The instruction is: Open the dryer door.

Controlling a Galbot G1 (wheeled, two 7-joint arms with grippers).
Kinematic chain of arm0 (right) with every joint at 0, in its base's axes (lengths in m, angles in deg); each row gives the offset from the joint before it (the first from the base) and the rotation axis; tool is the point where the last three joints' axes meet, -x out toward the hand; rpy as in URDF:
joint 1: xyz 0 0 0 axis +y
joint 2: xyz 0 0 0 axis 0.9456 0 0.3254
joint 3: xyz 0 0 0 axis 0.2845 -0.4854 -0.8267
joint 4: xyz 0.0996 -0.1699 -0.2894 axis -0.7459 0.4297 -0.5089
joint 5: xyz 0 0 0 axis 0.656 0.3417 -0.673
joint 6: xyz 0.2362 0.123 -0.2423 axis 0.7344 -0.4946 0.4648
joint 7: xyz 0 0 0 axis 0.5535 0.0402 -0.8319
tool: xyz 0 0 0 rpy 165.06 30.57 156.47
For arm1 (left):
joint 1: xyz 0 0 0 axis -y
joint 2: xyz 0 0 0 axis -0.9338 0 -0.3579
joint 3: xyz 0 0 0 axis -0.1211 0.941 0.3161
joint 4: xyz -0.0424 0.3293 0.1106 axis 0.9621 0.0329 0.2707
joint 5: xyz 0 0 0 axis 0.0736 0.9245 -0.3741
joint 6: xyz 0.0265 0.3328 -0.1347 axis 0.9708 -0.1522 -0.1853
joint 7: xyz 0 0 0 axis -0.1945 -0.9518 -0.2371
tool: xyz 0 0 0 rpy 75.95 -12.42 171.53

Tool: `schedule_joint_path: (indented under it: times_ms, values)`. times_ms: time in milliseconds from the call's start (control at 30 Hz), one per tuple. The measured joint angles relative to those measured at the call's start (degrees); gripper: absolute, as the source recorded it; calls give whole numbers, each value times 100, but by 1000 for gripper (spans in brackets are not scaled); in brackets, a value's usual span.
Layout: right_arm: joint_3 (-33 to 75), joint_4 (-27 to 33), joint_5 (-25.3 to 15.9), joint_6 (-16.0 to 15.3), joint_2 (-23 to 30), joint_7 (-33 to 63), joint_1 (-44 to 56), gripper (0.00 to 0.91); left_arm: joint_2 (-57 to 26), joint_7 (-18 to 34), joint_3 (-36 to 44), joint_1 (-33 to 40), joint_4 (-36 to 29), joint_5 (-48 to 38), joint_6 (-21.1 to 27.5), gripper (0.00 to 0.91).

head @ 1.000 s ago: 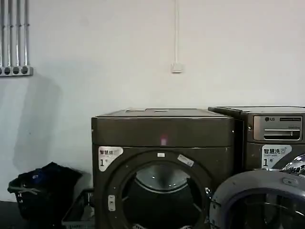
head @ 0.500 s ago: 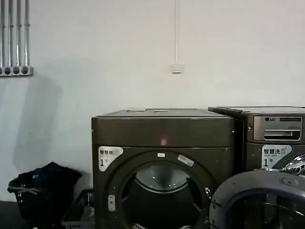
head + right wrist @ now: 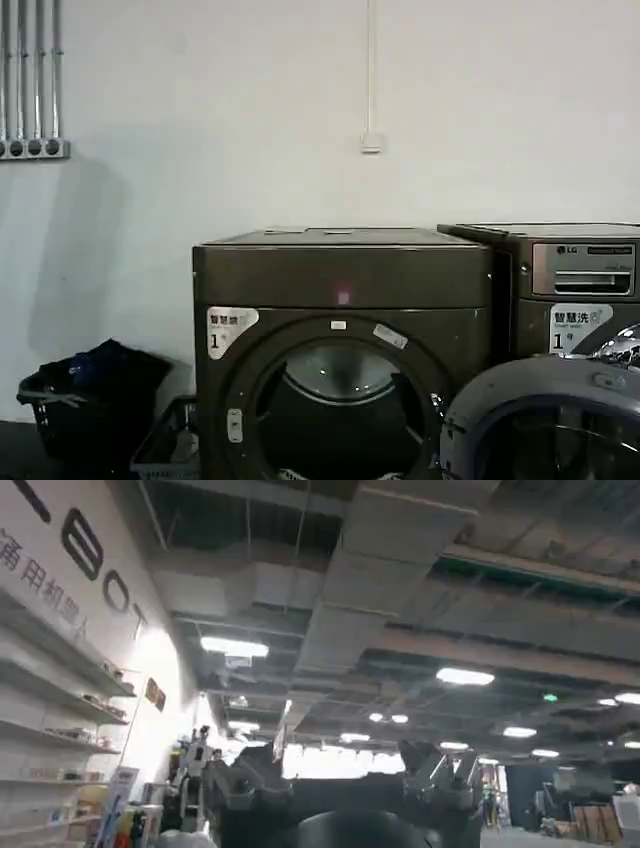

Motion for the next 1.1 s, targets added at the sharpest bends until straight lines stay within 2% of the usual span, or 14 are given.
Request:
schedule_joint_path:
  times_ms: [300, 400, 900, 1100]
  values:
    - [-75, 104, -136, 49, -54, -18, -103, 907, -639, 59, -79, -536, -198, -472, 146, 907]
    - [-78, 130, -131, 53, -66, -18, -111, 907, -723, 105, -114, -567, -298, -600, 296, 907]
    - [-77, 183, -120, 79, -95, -35, -99, 907, -899, 183, -120, -629, -455, -671, 284, 907]
    - [-93, 202, -134, 99, -88, -50, -109, 907, -924, 179, -119, -630, -535, -659, 430, 907]
